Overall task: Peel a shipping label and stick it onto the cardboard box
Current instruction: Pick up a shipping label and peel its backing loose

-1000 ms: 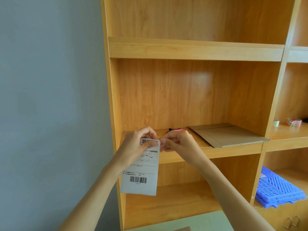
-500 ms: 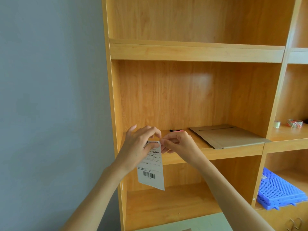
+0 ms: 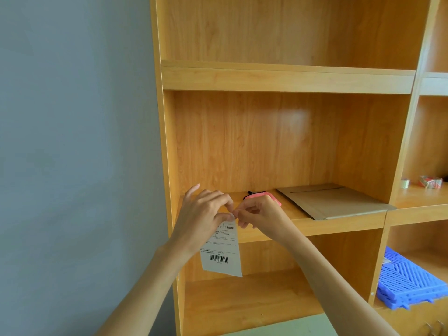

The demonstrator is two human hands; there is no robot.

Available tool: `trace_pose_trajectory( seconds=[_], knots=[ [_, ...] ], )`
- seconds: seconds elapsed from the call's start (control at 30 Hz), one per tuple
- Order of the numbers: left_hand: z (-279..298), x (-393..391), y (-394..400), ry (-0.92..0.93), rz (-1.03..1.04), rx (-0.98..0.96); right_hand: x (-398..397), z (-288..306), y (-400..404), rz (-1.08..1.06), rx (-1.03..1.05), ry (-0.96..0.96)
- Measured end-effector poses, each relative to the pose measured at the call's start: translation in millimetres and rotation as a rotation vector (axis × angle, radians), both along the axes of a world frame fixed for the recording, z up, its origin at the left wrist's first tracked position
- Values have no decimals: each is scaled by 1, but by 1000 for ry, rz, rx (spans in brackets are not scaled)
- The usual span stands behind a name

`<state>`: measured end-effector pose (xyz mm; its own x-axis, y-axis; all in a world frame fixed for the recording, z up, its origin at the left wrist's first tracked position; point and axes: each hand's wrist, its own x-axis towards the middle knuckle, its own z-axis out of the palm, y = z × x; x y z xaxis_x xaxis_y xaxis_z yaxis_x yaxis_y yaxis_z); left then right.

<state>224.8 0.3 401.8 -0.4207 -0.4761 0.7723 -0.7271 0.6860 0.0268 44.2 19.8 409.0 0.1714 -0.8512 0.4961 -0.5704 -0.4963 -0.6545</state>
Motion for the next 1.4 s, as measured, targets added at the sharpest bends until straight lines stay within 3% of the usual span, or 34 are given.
trace_pose_trajectory(
  seconds=[0.4, 0.73, 1.0, 1.4],
  knots=[
    [-4, 2, -5, 86, -116, 116, 0, -4, -4, 11, 68, -74],
    [-5, 4, -6, 6, -102, 34, -1, -5, -8, -19, 34, -62],
    [-3, 7, -5, 31, -80, 9, -9, -13, -14, -163, -7, -214],
    [6, 3, 1, 67, -52, 16, -4, -1, -7, 34, 119, -251]
  ],
)
